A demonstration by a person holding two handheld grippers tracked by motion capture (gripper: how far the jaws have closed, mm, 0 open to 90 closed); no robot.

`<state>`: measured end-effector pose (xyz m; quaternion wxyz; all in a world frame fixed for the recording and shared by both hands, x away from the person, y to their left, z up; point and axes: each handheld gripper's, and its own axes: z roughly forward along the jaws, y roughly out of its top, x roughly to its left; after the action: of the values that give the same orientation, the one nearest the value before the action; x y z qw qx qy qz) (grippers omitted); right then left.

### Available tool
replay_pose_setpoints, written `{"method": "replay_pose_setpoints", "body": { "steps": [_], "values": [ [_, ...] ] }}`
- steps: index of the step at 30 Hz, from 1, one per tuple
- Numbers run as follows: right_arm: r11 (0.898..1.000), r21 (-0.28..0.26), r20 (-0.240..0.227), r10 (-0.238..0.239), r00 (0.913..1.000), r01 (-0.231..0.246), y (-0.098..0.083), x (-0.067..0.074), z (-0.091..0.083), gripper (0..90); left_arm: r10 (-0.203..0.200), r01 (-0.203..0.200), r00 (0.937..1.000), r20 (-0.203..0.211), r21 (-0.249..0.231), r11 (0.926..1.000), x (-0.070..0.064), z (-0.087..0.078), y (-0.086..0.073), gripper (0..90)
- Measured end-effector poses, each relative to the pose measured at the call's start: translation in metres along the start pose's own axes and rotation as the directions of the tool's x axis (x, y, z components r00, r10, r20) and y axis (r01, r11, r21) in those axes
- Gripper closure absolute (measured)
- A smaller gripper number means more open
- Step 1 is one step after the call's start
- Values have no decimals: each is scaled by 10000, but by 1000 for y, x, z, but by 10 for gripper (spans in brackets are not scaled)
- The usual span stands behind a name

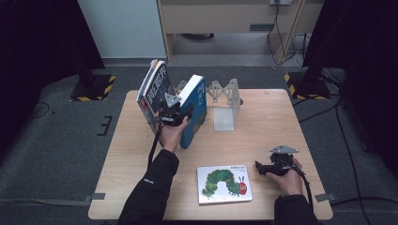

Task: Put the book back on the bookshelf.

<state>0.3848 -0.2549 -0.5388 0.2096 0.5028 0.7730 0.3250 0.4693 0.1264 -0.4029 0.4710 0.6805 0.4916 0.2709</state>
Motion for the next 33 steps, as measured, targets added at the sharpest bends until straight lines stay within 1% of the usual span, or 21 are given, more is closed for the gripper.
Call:
{"method": "replay_pose_setpoints", "body": {
  "steps": [4, 6, 8, 11, 13, 17, 23, 29, 32, 33],
  "values": [
    [10000, -16, -1, -7, 10000, 7, 0, 0, 0, 49, 220, -220, 9997, 45, -71, 9997, -6, -1, -2, 573],
    [10000, -15, 1, -5, 10000, 5, 0, 0, 0, 49, 267, -266, 9996, 55, -136, 9996, -8, -1, -3, 573],
    [10000, -1, 9, 26, 10000, -26, 0, 0, 0, 49, 207, -208, 9998, -49, -187, 9996, -10, -1, -4, 573],
    [10000, 4, 21, 27, 10000, -27, 0, 1, 0, 48, 120, -132, 9995, -293, -386, 9992, -14, 1, -6, 575],
    [10000, -7, 15, 15, 10000, -15, 0, 1, 0, 46, 94, -110, 9993, -364, -447, 9989, -15, 3, -6, 575],
    [10000, 9, -3, 10, 10000, -10, 0, 1, 0, 44, 104, -119, 9996, -252, -595, 9982, -18, 8, -7, 573],
    [10000, 11, -10, 10, 10000, -10, 0, 0, 1, 43, -23, -11, 9991, -422, -821, 9966, -21, 18, -8, 570],
    [10000, 11, -17, 10, 10000, -10, 0, 0, 1, 42, -22, -9, 9993, -377, -827, 9966, -22, 29, -3, 568],
    [10000, 11, -24, 14, 10000, -14, 1, 1, 1, 42, -142, 121, 9996, -242, -828, 9965, -20, 30, -3, 559],
    [10000, 10, -22, 10, 10000, -10, 1, 1, 1, 42, -109, 92, 9997, -228, -726, 9973, -20, 30, -3, 552]
  ]
}}
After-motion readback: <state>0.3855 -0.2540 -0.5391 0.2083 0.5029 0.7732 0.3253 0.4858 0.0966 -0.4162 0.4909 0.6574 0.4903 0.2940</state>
